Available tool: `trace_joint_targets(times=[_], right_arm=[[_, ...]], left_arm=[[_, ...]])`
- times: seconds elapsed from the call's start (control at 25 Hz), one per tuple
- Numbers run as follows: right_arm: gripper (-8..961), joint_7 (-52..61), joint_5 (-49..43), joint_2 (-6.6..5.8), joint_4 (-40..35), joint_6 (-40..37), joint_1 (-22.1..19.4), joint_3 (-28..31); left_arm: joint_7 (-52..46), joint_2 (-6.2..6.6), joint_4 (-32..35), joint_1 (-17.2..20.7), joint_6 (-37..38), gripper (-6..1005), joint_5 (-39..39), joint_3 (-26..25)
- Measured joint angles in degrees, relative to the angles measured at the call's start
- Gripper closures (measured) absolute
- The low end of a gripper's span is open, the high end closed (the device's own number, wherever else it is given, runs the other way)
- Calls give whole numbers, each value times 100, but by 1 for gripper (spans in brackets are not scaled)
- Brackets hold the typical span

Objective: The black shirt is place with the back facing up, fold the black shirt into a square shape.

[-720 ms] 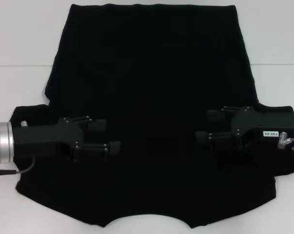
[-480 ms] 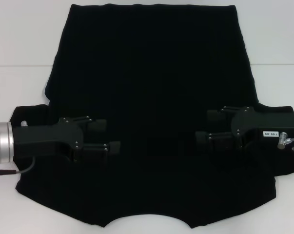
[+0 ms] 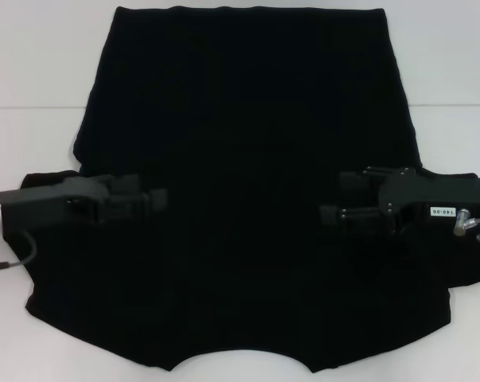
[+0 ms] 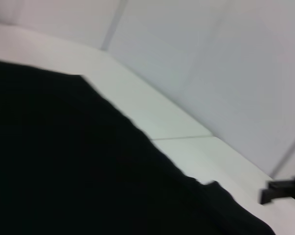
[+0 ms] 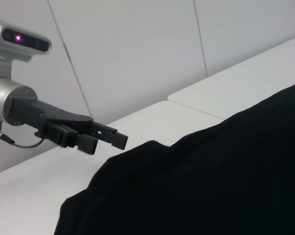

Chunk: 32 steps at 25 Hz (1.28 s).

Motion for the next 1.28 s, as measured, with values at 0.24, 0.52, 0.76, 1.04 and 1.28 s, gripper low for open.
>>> trace_joint_targets(times=[0.24, 0.52, 0.76, 1.04, 1.28], right_arm=[[38, 76, 3, 0, 0, 25, 53, 92], [38, 82, 0, 0, 0, 67, 142, 113], [38, 88, -1, 0, 0, 143, 152, 112], [38, 97, 2, -13, 0, 159, 148, 125], [38, 105, 2, -17, 0, 170, 112, 163]], left_arm=[[-1544, 85, 312, 106, -370, 137, 540, -185], [-2785, 207, 739, 205, -358, 139, 1586, -847], [-3235, 237, 970, 251, -323, 142, 2175, -895], [-3520, 284, 838, 115, -447, 157, 2653, -852], [-3726, 301, 733, 67, -696, 169, 2763, -812]])
